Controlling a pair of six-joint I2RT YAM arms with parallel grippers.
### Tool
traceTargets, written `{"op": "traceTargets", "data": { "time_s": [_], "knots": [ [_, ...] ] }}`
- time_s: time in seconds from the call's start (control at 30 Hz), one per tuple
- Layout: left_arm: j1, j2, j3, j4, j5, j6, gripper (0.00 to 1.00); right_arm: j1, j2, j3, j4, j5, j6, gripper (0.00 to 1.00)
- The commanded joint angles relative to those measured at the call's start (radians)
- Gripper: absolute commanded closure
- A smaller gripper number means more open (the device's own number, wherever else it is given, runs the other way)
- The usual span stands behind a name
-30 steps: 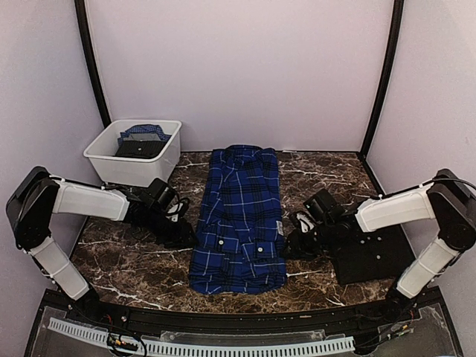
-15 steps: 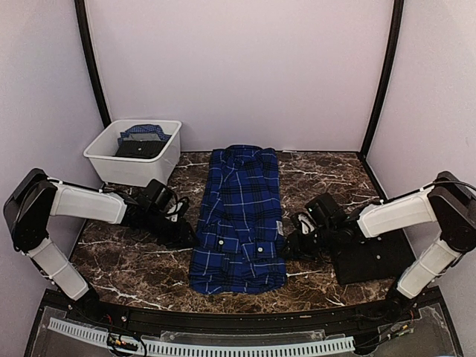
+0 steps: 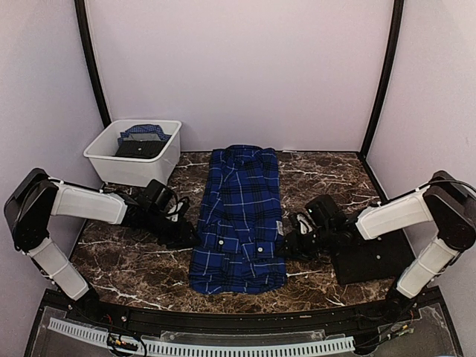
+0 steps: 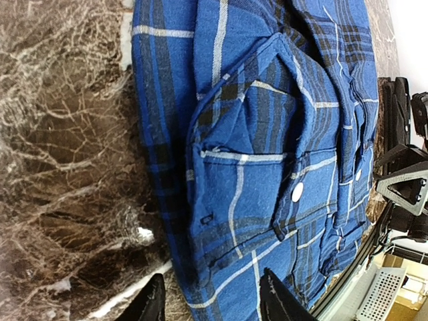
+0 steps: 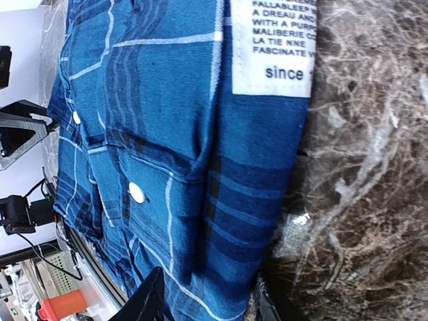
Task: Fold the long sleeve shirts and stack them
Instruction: Pick up the rectangle-folded shirt from the center of the board.
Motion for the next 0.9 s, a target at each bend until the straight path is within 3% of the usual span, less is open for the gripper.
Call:
{"op": "traceTargets", "data": {
  "time_s": [0.0,0.3,0.6,0.87],
  "knots": [
    [0.011,0.031,-0.017,0.021,0.045,-0.016,0.53,0.010,0.027,-0.009,0.050,-0.018,0.012,0.58],
    [0.012,0.089,-0.009,0.001,0.066,-0.046,0.54,0.017,0.034,-0.013,0.076,-0.030,0.020,0.59],
    [-0.016,0.127,-0.003,0.021,0.100,-0.094,0.73,0.023,0.050,-0.013,0.116,-0.044,0.032,0.64],
    [-0.036,0.111,-0.006,0.014,0.114,-0.114,0.87,0.023,0.038,-0.026,0.132,-0.053,0.038,0.83]
  ]
}}
